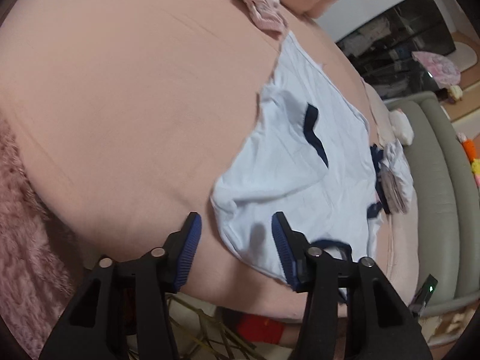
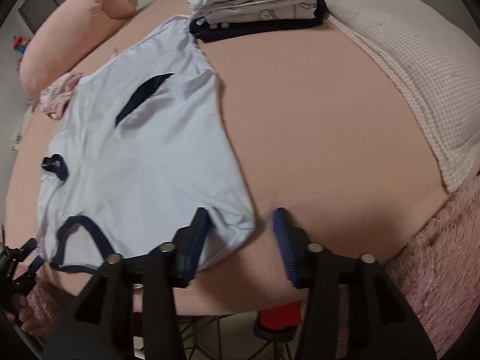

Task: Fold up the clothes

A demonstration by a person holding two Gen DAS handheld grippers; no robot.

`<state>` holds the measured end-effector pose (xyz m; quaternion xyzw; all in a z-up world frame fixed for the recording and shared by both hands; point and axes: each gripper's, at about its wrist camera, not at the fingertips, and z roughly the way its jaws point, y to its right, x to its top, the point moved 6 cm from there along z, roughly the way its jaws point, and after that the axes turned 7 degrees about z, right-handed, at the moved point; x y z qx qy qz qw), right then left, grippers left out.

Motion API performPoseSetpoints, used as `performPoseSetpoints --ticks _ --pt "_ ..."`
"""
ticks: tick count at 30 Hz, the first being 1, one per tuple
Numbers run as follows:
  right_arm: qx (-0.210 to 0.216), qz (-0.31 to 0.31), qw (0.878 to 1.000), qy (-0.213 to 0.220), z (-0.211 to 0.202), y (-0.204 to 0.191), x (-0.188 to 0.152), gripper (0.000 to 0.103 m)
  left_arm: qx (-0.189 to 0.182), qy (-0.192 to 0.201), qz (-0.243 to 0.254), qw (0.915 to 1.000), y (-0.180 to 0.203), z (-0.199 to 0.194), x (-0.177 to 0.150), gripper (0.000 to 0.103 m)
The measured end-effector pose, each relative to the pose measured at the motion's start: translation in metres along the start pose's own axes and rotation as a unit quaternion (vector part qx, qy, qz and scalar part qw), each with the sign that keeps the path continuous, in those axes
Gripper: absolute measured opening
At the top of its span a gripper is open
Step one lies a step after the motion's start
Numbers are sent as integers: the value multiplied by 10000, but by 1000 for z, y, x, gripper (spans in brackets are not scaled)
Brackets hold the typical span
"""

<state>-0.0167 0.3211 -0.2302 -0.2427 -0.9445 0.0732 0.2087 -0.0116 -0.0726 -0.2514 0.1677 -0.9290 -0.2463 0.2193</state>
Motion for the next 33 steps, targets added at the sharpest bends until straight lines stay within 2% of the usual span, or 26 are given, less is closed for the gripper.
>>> performPoseSetpoints --ticks 2,5,9,13,15,16,18,19,20,21,22,23,25,26,30,33 --pt "23 15 10000 23 -1 0 1 42 -40 -32 -44 10000 -1 6 4 38" --pt "49 106 9999 117 -2 2 4 47 -150 -10 -145 9998 5 19 2 37" --pt "-27 9 9999 162 2 -3 6 51 131 58 178 9997 12 25 5 37" --pt "-24 -320 9994 144 3 -14 3 46 279 142 226 9993 9 26 9 38" --pt "-81 -398 9990 196 5 -18 4 49 350 142 376 9986 13 25 6 32" --pt "-122 -433 9987 231 6 -19 6 52 300 101 436 9985 16 25 3 23" --pt "-205 -502 9981 300 8 -22 8 52 107 70 384 9992 18 25 2 22" --pt "-247 -536 9977 335 9 -23 9 45 50 63 376 9993 18 25 3 22" --pt "-208 -553 9976 355 9 -24 10 29 29 31 399 9992 18 26 3 22" --pt "-42 -549 9980 312 7 -26 8 20 11 -10 398 9992 17 28 4 22" --pt "159 -541 9982 213 6 -27 5 17 7 -28 401 9992 16 30 5 23" --pt "232 -577 9979 167 7 -29 4 17 16 -30 425 9991 16 31 6 21" --pt "73 -756 9969 202 10 -33 3 14 174 -13 594 9981 18 30 9 7" --pt "33 -804 9965 230 9 -34 3 9 208 -22 621 9979 19 28 9 7" --pt "90 -777 9960 435 -11 -31 2 7 223 2 751 9969 26 8 7 6" --pt "318 -617 9962 523 -40 -29 0 6 159 114 857 9961 31 -16 9 6"
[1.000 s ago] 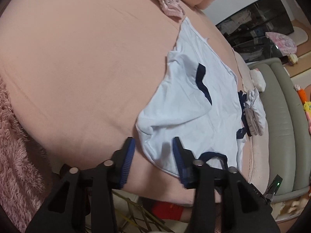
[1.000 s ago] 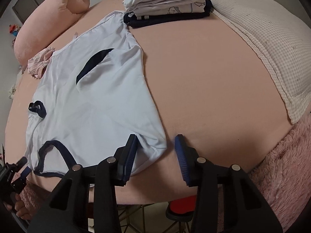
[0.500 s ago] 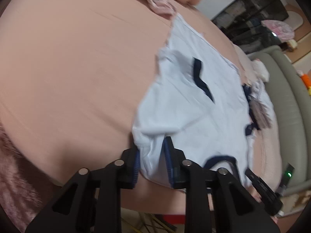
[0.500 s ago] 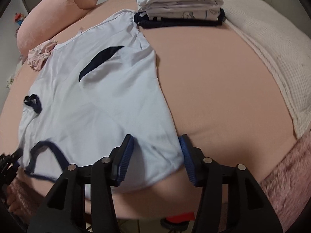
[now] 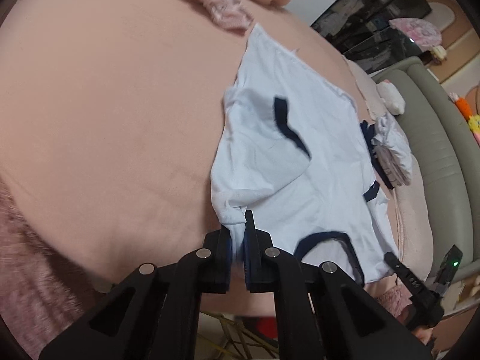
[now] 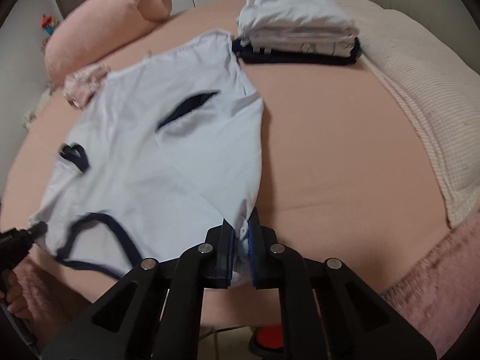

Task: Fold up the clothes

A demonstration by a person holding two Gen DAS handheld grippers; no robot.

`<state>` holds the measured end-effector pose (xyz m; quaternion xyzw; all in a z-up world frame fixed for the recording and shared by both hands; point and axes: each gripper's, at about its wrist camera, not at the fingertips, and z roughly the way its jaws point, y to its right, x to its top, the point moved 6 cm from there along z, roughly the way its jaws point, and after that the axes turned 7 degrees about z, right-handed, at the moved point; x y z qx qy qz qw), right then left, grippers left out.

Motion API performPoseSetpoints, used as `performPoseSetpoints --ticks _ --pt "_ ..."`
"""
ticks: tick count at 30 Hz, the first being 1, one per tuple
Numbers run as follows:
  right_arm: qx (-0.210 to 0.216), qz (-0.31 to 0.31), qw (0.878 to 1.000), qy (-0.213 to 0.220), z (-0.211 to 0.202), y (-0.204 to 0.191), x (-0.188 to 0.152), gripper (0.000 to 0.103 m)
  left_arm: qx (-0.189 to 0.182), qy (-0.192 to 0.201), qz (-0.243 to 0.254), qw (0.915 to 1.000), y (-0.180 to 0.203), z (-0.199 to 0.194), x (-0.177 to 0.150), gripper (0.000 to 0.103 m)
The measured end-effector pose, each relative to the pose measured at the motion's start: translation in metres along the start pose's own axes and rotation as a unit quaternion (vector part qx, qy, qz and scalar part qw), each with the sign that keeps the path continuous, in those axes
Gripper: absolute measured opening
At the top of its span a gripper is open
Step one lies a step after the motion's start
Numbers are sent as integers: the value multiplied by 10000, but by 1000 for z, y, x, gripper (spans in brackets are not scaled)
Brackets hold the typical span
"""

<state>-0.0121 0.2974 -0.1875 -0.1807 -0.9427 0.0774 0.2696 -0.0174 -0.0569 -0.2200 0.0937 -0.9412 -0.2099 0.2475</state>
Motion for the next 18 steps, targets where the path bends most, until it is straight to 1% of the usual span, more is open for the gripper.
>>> performPoseSetpoints --ticks 3,6,11,14,16,17,18 --pt "264 28 9996 126 -28 -10 1 6 -89 37 -11 10000 -2 -21 0 6" --pt "328 -134 9993 116 -40 -21 -5 6 -43 -46 24 10000 -7 -35 -7 6" --pt "353 15 9992 -185 -48 -13 -25 6 -129 -260 -19 9996 -18 -53 -23 6" --pt "562 255 9975 -340 -56 -5 -34 6 -258 -412 120 9987 -20 -59 -26 6" --pt "731 395 9959 -345 -60 -3 -31 6 -513 -373 225 9977 -15 -60 -19 6" --pt "805 422 9953 -329 -61 -3 -26 6 -591 -357 355 9970 -10 -58 -10 6" --pt "832 395 9953 -283 -59 -5 -18 6 -571 -348 540 9963 -4 -55 0 6"
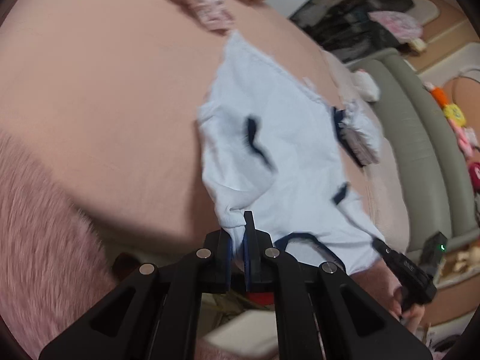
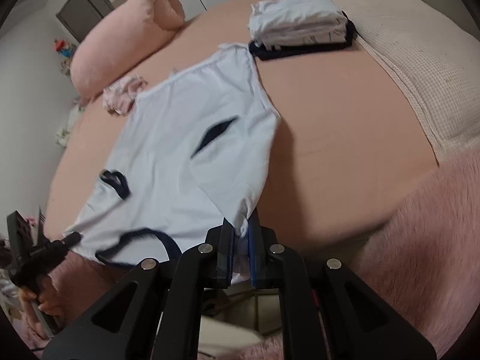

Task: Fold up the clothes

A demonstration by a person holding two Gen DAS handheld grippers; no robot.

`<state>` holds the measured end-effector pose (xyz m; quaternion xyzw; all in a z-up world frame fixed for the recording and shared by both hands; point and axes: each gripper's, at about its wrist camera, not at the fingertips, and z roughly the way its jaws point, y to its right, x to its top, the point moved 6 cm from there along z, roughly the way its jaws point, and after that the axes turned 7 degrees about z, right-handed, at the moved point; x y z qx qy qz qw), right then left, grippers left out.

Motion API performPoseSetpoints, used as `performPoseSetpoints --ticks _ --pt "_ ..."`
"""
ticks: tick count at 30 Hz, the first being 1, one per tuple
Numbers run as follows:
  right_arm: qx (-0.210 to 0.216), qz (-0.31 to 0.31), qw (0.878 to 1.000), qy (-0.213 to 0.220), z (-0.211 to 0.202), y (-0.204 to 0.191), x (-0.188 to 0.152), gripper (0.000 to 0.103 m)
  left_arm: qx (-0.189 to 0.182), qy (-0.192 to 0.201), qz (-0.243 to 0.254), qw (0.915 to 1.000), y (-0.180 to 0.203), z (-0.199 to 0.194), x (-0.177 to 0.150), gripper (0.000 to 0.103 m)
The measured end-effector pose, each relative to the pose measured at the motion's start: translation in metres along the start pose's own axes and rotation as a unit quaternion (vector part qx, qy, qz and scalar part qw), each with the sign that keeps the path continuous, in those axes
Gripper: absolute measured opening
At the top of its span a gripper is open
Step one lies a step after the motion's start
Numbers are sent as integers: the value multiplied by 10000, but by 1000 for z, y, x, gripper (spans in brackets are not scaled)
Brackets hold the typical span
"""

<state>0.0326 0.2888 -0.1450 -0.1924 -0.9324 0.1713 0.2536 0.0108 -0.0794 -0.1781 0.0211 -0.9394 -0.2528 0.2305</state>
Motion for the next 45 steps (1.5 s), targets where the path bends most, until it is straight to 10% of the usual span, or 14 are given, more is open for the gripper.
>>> performPoseSetpoints --ticks 9,12,15,21,27,28,30,32,42,45 --pt "213 -323 9988 292 51 -39 138 9 143 -81 860 9962 20 77 161 9" --pt "-102 -314 9994 131 98 -33 170 21 308 -312 635 9970 5 116 191 61" --pt "-427 -289 9986 -146 138 -19 185 35 623 -197 254 9975 -18 125 205 62" --pt "-25 436 9984 349 110 11 181 81 740 -143 236 9969 -42 106 164 62" --pt "-279 -82 9983 -503 132 26 126 80 458 -355 210 9981 -42 121 119 63" --pt "-402 -218 9974 -551 139 25 120 81 548 -319 281 9976 -40 125 116 46" --pt "-803 -606 9940 -431 146 20 113 64 736 -253 289 9965 -36 126 115 24" --pt "-808 -728 9933 -395 135 13 110 16 773 -102 225 9967 -30 112 118 17" --pt "-302 -757 9944 -676 67 1 56 16 1153 -388 427 9917 -32 46 61 17" --pt "-871 -964 9864 -1010 75 16 33 40 1208 -704 40 9902 -56 54 46 29"
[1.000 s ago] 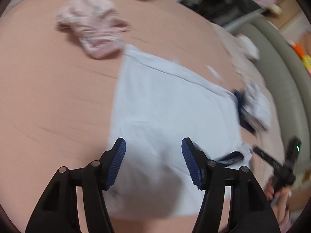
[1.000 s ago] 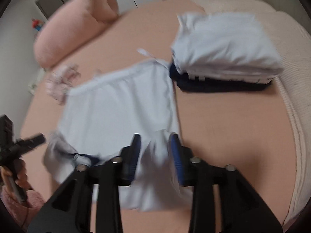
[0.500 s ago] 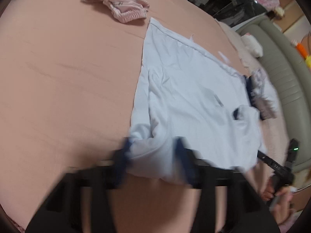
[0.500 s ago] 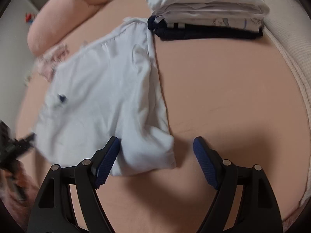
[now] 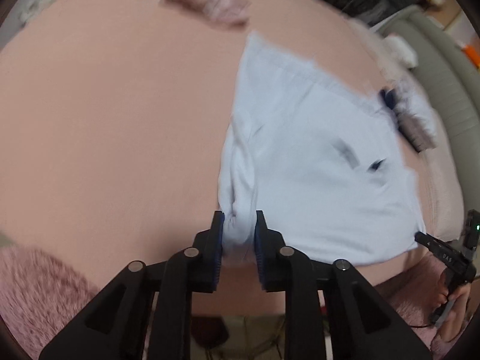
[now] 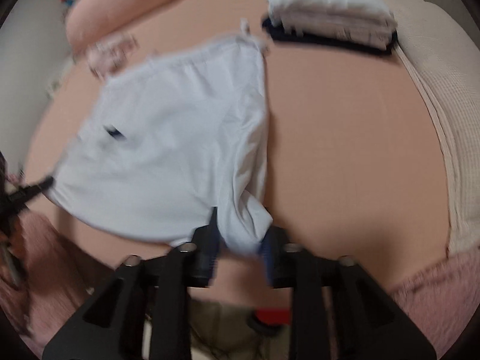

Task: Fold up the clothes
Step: 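Release the folded side with the right gripper and withdraw both grippers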

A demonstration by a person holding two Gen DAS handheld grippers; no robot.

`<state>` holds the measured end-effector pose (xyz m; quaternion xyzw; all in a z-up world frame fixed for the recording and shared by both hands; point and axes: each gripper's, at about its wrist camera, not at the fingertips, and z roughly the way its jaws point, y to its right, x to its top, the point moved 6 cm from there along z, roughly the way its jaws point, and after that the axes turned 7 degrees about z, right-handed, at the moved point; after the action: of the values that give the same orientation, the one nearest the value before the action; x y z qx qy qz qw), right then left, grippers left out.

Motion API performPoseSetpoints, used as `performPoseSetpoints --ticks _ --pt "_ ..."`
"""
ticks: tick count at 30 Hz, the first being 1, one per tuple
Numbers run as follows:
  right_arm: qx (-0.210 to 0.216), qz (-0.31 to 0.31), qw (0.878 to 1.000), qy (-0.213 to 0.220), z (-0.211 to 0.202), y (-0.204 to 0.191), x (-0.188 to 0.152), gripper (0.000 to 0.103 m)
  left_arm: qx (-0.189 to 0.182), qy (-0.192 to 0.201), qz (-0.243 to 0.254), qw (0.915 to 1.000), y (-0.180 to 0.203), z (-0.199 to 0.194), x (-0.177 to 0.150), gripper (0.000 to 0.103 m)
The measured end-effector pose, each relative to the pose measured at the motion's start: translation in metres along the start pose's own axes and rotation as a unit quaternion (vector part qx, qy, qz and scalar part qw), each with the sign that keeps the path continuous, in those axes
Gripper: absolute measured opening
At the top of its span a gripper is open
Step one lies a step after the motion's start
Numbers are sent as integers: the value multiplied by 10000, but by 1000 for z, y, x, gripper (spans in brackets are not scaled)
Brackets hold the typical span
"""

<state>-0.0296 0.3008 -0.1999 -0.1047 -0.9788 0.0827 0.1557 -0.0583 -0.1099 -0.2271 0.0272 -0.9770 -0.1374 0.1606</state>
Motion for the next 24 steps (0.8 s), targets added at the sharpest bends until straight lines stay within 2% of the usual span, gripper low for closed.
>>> performPoseSetpoints --ticks 1,3,5,6,8,10,12,13,15,17,18,19,21,22,24 --pt "-111 88 9999 -27 3 7 -4 49 -46 23 -137 9999 -5 -1 0 37" --pt "89 399 9991 94 -4 16 -4 50 -156 403 -320 9986 -7 -15 8 37" --pt "104 542 9968 573 -22 18 3 50 -113 847 -52 9963 5 -29 21 37" --pt "29 505 9949 875 -31 14 8 50 -118 947 191 9953 16 -29 27 37" --pt "-9 249 9928 1168 -43 -2 18 50 -180 933 804 9922 48 -20 35 37" --pt "-3 -121 9934 1137 -37 -25 23 50 -207 793 1400 9868 80 0 36 37" --pt "-19 -444 9938 1024 -24 -44 26 50 -132 563 1692 9839 98 24 34 37" --pt "-73 -510 9949 863 -11 -47 24 49 -75 440 1699 9844 100 35 33 37" --pt "-280 -508 9969 529 17 -43 17 48 290 359 1527 9872 82 43 33 37" --pt "-415 -266 9977 454 20 -24 15 51 725 338 1278 9886 57 46 35 37" --pt "-470 -125 9979 440 18 -13 14 52 854 344 1094 9897 43 43 37 33" --pt "-524 16 9977 425 16 -3 13 55 776 352 895 9923 31 39 39 27" --pt "-401 265 9980 404 7 12 15 58 451 435 703 9956 23 28 45 28" --pt "-289 337 9981 437 3 13 17 58 275 506 737 9956 28 23 49 30" --pt "-331 56 9967 739 -7 -1 30 58 55 698 1086 9916 51 17 57 35"
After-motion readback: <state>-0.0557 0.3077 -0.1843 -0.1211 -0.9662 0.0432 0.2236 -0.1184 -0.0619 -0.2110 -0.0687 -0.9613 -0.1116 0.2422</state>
